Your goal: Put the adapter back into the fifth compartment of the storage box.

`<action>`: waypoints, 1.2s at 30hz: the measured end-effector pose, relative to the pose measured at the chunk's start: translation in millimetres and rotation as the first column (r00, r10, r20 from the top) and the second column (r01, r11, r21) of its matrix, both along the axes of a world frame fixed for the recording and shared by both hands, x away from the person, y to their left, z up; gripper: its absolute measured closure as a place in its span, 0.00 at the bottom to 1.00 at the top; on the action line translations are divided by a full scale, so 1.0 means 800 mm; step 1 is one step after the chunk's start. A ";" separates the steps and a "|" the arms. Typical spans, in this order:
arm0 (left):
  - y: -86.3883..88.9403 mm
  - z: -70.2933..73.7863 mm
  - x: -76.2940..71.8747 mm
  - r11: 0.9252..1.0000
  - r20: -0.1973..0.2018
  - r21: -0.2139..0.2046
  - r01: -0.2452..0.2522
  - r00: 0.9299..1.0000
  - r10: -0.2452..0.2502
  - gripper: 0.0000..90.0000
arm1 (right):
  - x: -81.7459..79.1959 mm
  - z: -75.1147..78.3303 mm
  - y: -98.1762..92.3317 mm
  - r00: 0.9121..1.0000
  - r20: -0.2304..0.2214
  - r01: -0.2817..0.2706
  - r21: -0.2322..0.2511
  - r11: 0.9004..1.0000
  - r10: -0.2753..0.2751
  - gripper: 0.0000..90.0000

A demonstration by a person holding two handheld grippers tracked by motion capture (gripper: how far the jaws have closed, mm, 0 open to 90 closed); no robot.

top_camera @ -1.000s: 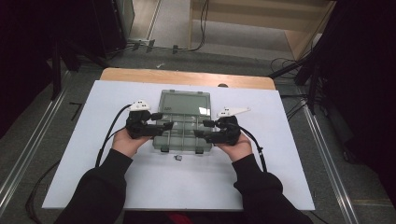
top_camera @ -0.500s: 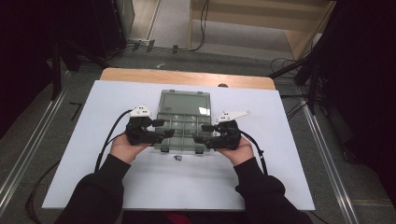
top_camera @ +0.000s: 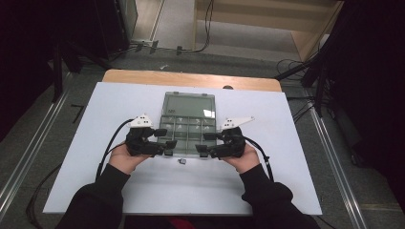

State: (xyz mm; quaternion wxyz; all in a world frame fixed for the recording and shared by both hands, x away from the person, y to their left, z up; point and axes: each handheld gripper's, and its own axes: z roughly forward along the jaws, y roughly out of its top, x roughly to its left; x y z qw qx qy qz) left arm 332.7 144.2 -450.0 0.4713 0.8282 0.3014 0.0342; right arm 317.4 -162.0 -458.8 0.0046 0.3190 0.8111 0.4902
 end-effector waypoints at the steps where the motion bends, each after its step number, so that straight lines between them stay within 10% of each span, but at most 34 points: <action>1: 0.000 0.000 -0.002 1.000 0.000 0.000 0.002 1.000 -0.002 0.37 | -0.001 0.000 0.000 1.000 -0.002 -0.001 -0.003 1.000 0.001 0.38; 36: 0.026 -0.017 -0.053 1.000 -0.008 0.019 0.023 1.000 -0.023 0.37 | -0.025 -0.007 0.017 0.998 0.020 -0.061 -0.046 0.997 0.062 0.39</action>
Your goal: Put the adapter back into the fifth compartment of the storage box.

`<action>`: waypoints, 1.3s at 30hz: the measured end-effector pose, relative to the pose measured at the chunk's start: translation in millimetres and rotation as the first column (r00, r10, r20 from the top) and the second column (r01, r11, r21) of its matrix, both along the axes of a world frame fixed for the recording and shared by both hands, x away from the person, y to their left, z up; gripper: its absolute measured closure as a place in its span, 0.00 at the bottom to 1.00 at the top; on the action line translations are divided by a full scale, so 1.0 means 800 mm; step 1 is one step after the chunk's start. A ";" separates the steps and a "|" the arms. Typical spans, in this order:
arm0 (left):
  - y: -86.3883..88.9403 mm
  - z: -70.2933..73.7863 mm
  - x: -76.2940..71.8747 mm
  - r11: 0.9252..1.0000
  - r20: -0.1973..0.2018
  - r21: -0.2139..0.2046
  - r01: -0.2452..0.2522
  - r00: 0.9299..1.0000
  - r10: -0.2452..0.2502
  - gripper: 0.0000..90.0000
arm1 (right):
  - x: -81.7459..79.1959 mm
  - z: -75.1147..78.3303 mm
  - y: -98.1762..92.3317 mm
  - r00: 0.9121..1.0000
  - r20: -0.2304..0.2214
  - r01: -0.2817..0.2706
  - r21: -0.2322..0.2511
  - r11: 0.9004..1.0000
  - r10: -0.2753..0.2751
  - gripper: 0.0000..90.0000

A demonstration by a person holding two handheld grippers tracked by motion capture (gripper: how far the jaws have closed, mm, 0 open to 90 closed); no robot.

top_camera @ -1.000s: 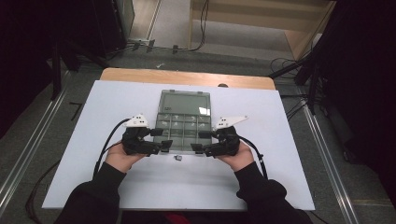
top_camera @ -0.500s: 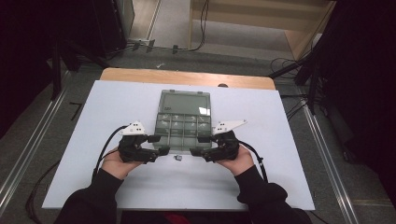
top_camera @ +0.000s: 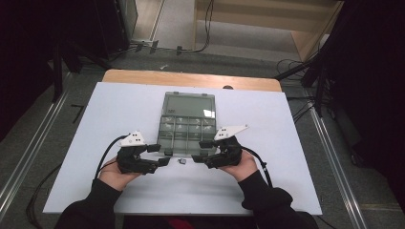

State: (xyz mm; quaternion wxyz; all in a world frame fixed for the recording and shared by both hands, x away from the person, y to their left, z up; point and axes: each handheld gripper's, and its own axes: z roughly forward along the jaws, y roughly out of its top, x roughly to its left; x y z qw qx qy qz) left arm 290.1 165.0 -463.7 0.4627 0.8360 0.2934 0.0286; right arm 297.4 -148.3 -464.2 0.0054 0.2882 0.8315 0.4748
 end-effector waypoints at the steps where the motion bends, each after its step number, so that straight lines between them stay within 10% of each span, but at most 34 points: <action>1: 0.001 0.000 -0.001 1.000 0.002 0.002 0.002 1.000 -0.002 0.37 | 0.000 0.000 0.001 1.000 0.005 0.000 -0.002 1.000 0.000 0.39; 39: 0.034 -0.012 -0.027 0.998 -0.013 0.004 -0.064 0.998 0.064 0.37 | 0.004 -0.012 0.040 0.997 -0.006 -0.077 -0.067 0.995 0.076 0.39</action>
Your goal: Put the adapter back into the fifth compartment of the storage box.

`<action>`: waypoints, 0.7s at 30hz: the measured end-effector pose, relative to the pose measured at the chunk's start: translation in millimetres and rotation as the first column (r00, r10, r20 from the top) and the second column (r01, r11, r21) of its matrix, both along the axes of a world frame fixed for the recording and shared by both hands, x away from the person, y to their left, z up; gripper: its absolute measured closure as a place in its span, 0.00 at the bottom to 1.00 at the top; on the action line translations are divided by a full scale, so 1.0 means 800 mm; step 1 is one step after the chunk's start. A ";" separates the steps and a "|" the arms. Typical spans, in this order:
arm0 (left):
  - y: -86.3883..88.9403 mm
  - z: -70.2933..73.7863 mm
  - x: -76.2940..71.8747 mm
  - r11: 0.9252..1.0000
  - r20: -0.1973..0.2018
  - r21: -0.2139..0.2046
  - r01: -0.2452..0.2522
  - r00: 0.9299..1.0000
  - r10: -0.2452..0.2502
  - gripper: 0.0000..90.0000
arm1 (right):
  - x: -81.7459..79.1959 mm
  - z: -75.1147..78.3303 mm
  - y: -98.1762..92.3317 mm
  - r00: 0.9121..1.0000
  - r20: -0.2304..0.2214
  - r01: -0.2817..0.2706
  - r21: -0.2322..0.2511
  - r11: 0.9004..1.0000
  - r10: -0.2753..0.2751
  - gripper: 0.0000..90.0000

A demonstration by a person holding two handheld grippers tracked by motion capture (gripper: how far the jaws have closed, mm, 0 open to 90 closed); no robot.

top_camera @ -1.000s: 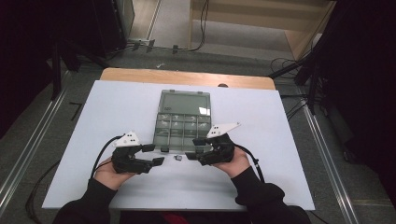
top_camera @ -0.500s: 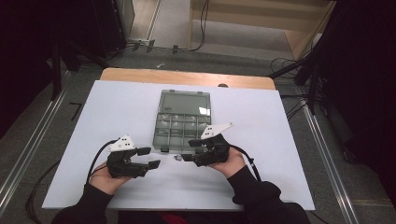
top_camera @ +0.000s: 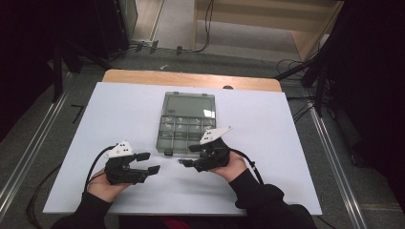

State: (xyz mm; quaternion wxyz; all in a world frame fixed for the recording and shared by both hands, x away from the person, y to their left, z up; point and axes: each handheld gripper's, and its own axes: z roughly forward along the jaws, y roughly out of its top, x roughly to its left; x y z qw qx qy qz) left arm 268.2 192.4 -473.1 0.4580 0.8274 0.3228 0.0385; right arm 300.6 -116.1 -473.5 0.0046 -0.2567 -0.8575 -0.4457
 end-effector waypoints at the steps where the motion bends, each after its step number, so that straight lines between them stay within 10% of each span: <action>1: 0.000 0.000 0.000 1.000 0.000 0.000 -0.002 1.000 0.002 0.37 | 0.000 -0.001 0.001 1.000 0.004 -0.001 -0.002 1.000 0.001 0.39; 21: 0.004 -0.001 -0.001 1.000 -0.005 -0.006 -0.007 1.000 0.007 0.37 | 0.001 -0.014 0.014 1.000 -0.016 -0.021 -0.044 0.999 0.021 0.39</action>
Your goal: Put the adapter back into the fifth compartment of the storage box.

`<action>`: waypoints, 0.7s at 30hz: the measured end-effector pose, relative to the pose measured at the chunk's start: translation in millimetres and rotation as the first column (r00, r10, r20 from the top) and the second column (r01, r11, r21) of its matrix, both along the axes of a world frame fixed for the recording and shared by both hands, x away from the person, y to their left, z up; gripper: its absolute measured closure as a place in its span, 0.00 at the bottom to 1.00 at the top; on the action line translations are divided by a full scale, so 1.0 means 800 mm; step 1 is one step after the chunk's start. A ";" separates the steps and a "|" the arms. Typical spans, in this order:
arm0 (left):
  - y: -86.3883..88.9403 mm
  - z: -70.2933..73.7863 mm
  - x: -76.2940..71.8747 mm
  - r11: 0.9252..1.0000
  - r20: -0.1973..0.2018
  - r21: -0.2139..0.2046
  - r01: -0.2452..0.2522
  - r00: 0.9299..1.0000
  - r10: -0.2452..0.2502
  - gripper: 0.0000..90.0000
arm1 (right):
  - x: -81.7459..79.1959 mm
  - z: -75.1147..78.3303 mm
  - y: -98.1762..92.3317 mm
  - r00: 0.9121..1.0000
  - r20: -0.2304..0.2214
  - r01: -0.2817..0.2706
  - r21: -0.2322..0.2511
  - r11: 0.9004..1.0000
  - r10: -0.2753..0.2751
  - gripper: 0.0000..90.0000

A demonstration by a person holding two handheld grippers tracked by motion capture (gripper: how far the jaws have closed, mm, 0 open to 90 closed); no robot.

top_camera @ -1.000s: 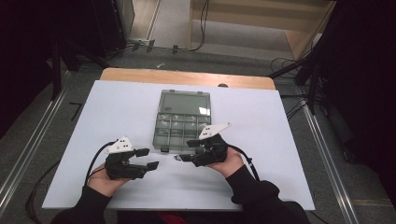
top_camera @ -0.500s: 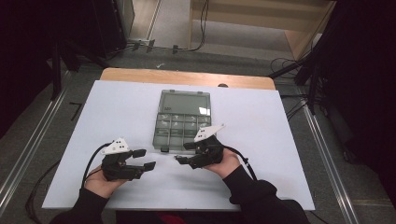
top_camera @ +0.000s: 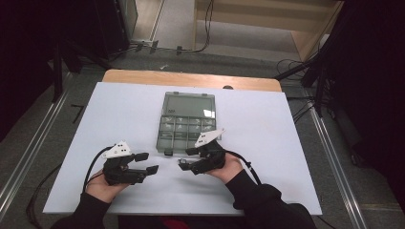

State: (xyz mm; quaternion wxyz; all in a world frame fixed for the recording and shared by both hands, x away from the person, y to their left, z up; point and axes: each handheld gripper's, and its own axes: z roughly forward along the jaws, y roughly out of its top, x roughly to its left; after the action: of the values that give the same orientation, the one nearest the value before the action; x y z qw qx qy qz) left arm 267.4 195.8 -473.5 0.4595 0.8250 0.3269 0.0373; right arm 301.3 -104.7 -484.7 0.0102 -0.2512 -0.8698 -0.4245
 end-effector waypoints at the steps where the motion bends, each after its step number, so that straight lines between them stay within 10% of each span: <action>1: 0.000 0.000 0.000 1.000 0.000 0.001 -0.002 1.000 0.002 0.37 | 0.000 -0.001 0.000 1.000 -0.001 0.000 -0.002 1.000 0.000 0.39; 21: 0.000 -0.001 0.000 1.000 0.000 -0.001 0.000 1.000 0.000 0.37 | 0.003 -0.015 0.009 1.000 -0.016 -0.010 -0.048 0.999 0.009 0.42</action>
State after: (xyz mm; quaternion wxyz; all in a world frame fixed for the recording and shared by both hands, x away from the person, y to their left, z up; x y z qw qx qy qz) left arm 267.1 195.5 -474.3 0.4597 0.8249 0.3268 0.0373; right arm 303.6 -97.1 -496.7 0.0132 -0.2508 -0.8807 -0.4016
